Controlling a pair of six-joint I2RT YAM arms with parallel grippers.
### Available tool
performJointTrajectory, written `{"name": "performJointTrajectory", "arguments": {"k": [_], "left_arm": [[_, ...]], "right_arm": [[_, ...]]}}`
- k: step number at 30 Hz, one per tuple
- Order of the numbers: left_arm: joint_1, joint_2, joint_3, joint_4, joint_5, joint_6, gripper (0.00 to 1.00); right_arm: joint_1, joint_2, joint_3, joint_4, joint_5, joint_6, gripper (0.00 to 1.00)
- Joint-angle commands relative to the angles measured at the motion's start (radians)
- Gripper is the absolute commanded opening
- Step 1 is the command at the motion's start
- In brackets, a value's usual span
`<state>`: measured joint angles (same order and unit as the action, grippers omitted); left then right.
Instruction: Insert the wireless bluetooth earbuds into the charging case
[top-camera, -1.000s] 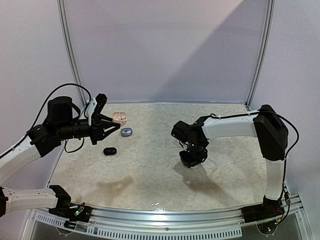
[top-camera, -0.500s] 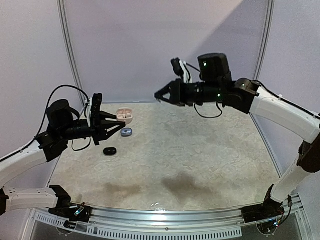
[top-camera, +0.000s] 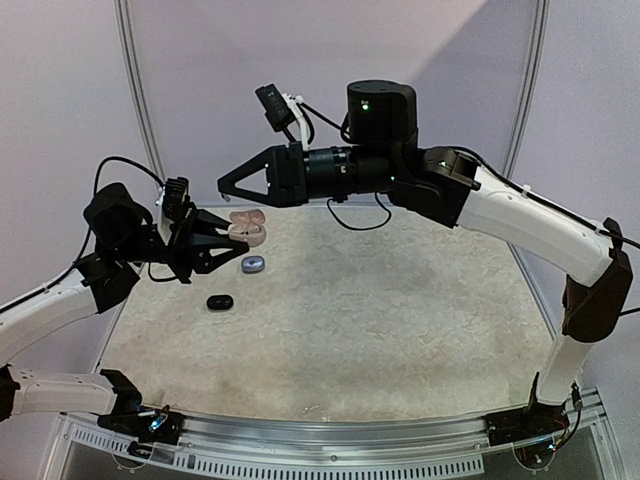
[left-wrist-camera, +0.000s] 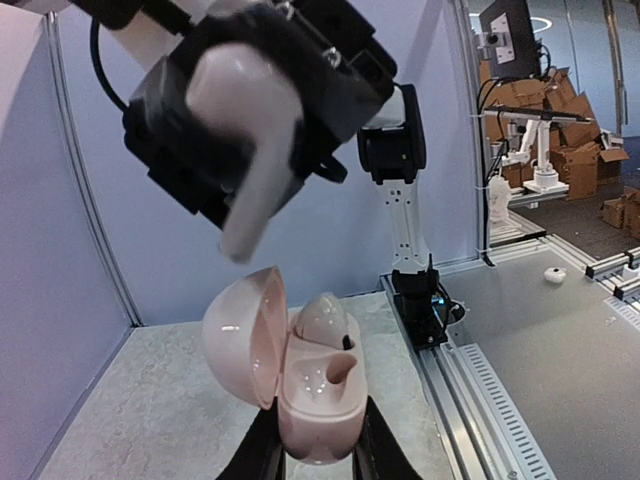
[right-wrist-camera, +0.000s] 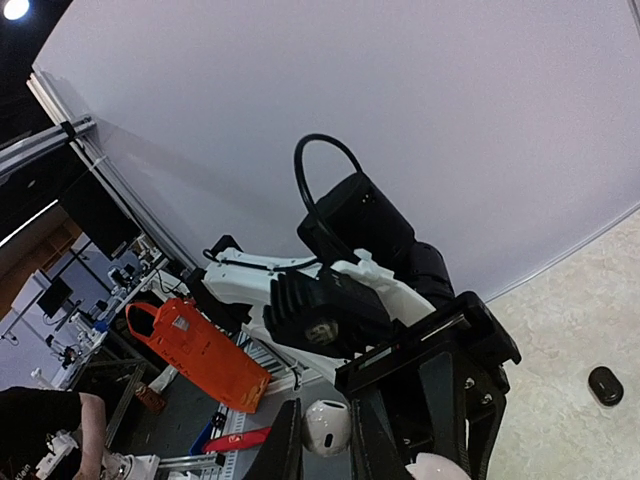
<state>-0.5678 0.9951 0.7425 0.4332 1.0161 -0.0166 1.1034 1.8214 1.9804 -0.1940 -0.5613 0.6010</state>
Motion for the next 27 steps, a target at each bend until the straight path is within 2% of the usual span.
{"name": "performJointTrajectory", "arguments": {"k": [1,10,20,27], "left_arm": [[-0.018,0.004,0.027,0.016,0.049,-0.026,0.00],[-0.018,0.000,0.042,-0.042,0.082,-0.011,0.00],[-0.020,-0.011,0.093,-0.287,0.053,0.258,0.00],[-0.021,-0.009,0.092,-0.297,0.059,0.267,0.00]], "right_arm": [[0.016,0.033,0.032,0.011,-0.095,-0.003,0.03],[0.020,0.002,0.044,-0.121,-0.071,-0.064,0.03],[0.035,-0.039,0.047,-0.223,-0.032,-0.076,0.01],[0.043,-0.068,0.041,-0.240,0.006,-0.093,0.01]]}}
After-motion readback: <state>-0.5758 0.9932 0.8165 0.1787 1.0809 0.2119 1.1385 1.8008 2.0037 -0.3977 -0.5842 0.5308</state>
